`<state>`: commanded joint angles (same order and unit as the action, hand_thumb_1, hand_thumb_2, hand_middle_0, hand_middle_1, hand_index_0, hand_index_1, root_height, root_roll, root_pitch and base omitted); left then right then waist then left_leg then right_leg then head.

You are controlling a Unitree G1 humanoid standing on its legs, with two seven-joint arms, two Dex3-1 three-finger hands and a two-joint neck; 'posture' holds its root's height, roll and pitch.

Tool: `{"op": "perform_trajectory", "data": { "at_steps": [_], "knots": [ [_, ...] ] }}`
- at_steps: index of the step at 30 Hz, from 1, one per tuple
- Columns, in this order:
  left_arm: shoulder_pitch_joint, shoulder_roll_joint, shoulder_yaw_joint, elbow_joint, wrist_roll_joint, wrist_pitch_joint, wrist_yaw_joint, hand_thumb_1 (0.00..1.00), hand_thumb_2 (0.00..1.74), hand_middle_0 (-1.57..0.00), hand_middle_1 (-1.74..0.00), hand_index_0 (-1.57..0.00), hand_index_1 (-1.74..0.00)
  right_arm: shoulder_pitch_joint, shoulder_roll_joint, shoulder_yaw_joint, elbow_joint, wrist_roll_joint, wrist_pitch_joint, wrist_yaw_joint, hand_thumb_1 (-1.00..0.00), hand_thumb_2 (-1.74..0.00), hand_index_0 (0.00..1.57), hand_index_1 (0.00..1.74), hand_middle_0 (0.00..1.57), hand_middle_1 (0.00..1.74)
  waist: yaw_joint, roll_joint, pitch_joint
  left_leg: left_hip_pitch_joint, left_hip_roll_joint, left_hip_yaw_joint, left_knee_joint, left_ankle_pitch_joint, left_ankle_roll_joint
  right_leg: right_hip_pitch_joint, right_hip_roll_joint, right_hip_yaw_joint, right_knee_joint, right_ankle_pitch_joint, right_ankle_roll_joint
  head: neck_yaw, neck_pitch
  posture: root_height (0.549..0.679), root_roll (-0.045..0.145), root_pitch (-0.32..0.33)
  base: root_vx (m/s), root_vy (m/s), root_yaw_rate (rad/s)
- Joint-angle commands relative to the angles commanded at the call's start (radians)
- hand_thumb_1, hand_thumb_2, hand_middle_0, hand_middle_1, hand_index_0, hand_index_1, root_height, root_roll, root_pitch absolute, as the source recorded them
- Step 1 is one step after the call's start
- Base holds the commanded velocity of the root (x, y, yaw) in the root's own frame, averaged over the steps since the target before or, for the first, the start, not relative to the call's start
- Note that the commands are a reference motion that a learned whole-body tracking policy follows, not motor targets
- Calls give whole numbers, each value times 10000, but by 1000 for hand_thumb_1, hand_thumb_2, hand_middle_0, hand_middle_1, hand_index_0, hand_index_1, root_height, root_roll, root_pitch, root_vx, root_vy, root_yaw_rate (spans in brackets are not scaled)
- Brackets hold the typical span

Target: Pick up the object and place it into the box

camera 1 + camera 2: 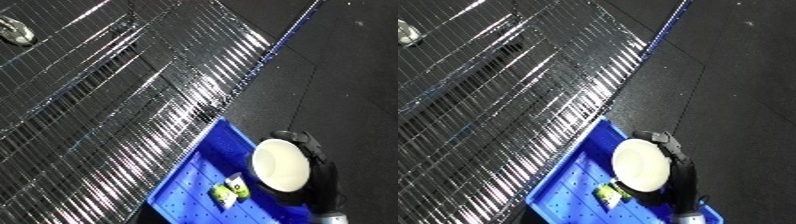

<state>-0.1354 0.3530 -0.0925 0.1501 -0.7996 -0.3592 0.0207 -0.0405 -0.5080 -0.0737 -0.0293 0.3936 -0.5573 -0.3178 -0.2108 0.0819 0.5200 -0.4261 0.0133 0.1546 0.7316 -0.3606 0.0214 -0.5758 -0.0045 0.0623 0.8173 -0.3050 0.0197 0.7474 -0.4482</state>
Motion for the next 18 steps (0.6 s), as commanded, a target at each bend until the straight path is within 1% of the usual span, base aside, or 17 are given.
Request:
{"op": "perform_trajectory", "data": {
  "at_steps": [4,9,14,18],
  "knots": [
    [-43,-62,-59,71,-19,-38,24,1000,1740,-1570,-1740,-1570,-1740,-78,27,60,35,-8,32,-11,0,0,0,0,0,0,3,58,0,52,-21,9,-104,71,-34,38,-28,5,-112,40,7,79,-20,633,97,80,-16,16,1],
    [-75,-126,-109,130,-13,-85,41,1000,1740,-1570,-1740,-1570,-1740,-135,63,85,105,-20,71,-39,0,0,0,0,0,0,17,120,0,117,-52,3,-261,139,-69,78,-54,17,-213,76,12,151,-19,635,99,82,-15,13,16],
    [-120,-143,-143,151,-40,-88,7,1000,1740,-1570,-1740,-1570,-1740,-170,86,129,197,-4,76,-91,0,0,0,0,0,0,34,149,0,159,-78,-14,-345,162,-73,93,-71,12,-239,92,12,198,-87,635,100,82,-11,7,12],
    [-145,-168,-170,165,-51,-79,5,1000,1740,-1570,-1740,-1570,-1740,-176,150,148,255,1,71,-75,0,0,0,0,0,0,41,156,0,200,-90,-28,-405,211,-89,130,-82,7,-301,121,16,153,-118,636,100,81,-7,4,13]
  ]
}}
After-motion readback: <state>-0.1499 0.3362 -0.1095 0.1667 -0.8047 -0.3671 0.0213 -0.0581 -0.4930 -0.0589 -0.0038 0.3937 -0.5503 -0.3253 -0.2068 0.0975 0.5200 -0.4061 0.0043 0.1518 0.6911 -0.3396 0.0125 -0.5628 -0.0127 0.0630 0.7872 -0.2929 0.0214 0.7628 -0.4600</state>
